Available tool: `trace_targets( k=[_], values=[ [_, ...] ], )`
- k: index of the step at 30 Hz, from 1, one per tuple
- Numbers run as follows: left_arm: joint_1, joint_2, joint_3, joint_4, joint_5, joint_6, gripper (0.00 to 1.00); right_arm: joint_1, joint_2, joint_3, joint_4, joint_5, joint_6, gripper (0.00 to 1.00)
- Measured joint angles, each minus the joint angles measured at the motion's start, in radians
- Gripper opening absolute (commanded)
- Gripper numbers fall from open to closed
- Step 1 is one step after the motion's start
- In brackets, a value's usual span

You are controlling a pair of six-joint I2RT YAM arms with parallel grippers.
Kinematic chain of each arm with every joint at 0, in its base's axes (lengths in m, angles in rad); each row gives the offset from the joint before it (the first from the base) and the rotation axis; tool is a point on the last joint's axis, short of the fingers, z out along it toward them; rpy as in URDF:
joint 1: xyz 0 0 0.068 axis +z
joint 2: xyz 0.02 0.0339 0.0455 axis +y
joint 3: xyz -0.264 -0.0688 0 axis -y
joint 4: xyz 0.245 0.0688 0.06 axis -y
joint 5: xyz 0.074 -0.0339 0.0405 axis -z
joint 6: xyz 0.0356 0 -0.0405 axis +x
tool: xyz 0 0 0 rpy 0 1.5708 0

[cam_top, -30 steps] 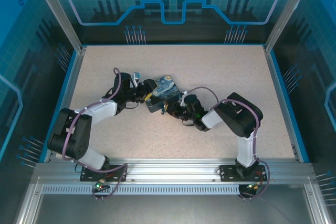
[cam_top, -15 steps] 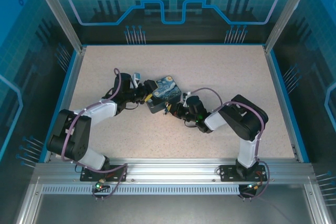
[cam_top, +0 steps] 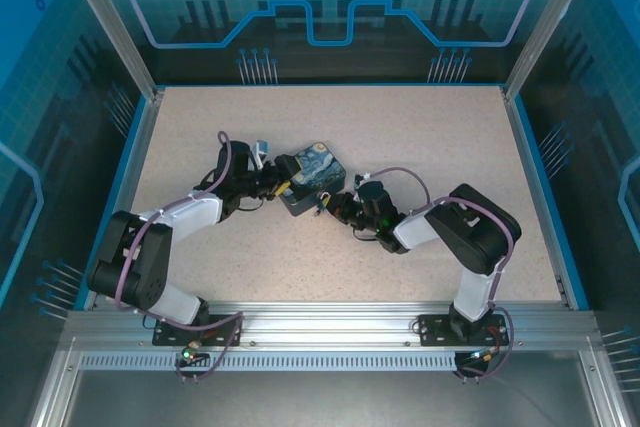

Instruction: Unlock a padlock with a key

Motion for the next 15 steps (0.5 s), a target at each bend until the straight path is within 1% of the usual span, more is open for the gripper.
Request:
trace_targets(
  k=[8,15],
  values=[
    [-0.006,-0.005,-0.01,-0.003,-0.003,0.018,0.75,-0.003,-0.006,0.0,-0.016,0.041,0.09,0.04],
    [-0.006,-0.005,-0.015,0.001,-0.003,0.021,0.75,-0.004,-0.008,0.0,-0.019,0.074,0.113,0.04]
  ],
)
